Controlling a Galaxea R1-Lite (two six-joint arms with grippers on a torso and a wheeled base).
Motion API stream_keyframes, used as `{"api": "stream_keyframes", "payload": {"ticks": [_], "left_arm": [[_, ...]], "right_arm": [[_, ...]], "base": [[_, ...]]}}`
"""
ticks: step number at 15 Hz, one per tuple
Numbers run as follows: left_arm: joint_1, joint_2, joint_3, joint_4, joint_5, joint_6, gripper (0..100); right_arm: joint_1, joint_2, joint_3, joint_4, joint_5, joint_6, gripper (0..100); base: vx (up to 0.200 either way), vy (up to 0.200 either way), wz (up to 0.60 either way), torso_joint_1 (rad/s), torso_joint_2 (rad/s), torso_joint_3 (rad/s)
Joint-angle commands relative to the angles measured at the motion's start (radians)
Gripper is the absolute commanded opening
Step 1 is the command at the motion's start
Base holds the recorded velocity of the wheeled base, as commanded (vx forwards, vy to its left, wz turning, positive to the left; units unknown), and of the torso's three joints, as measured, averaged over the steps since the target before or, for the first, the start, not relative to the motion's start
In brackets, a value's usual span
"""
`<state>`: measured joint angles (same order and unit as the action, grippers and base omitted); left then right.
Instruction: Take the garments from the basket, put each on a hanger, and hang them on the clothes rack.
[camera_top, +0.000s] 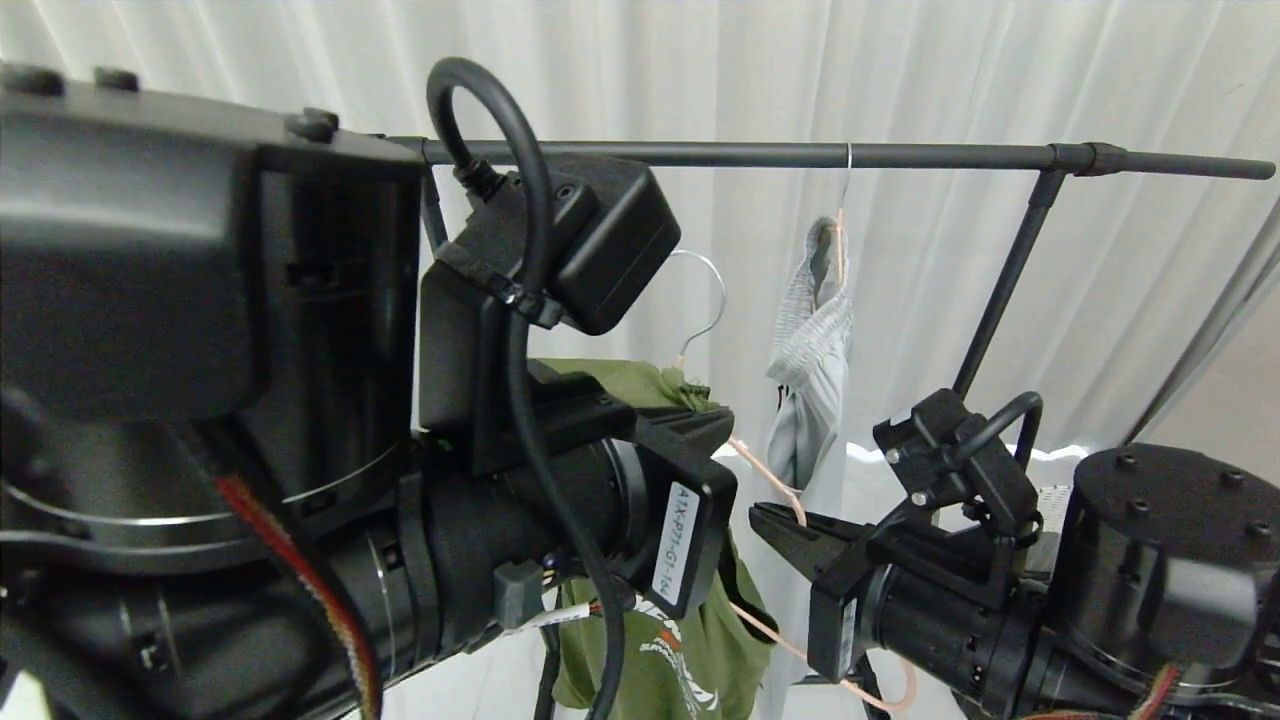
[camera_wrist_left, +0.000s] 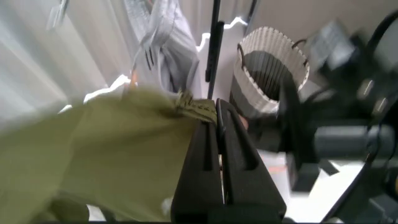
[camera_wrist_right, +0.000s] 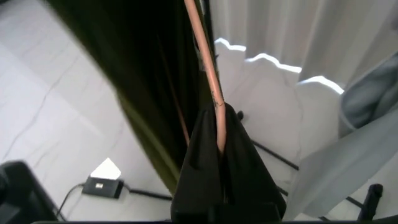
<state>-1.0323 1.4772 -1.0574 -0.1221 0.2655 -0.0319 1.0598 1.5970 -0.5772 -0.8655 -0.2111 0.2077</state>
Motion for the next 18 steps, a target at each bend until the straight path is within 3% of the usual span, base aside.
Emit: {"api": "stream_keyframes", "payload": {"ticks": [1,5,10,14,15,18], "left_arm": [[0.003,-0.051,0.043,-0.001,0.001,0.003,0],[0.003,-0.081,0.099,-0.019,0.004,0.032,0],[0.003,-0.074,0.22,-0.243,0.001,0.133,0],[0.003,-0.078,0.267,-0.258,-0.002,0.173,0],[0.003,-0.08,0.267,-0.258,-0.002,0.175,100],[0.003,-0.083,0.277,-0.258,-0.002,0.173,100]], "right_arm": [[0.0,-0.032,0.004,-0.01,-0.021,-0.001,0],[-0.011,-0.109,0.002,-0.01,-0.044,-0.01,0],[-0.009,-0.134,0.0,-0.047,-0.068,-0.063,0],[-0.009,-0.14,-0.004,-0.066,-0.068,-0.085,0],[-0.009,-0.143,-0.004,-0.066,-0.07,-0.088,0],[-0.009,-0.163,-0.004,-0.066,-0.07,-0.111,0]], "base": [[0.0,0.0,0.0,0.0,0.0,0.0],[0.0,0.0,0.0,0.0,0.0,0.0],[0.0,0.0,0.0,0.0,0.0,0.0],[0.0,0.0,0.0,0.0,0.0,0.0],[0.0,0.0,0.0,0.0,0.0,0.0],[0.0,0.0,0.0,0.0,0.0,0.0]]}}
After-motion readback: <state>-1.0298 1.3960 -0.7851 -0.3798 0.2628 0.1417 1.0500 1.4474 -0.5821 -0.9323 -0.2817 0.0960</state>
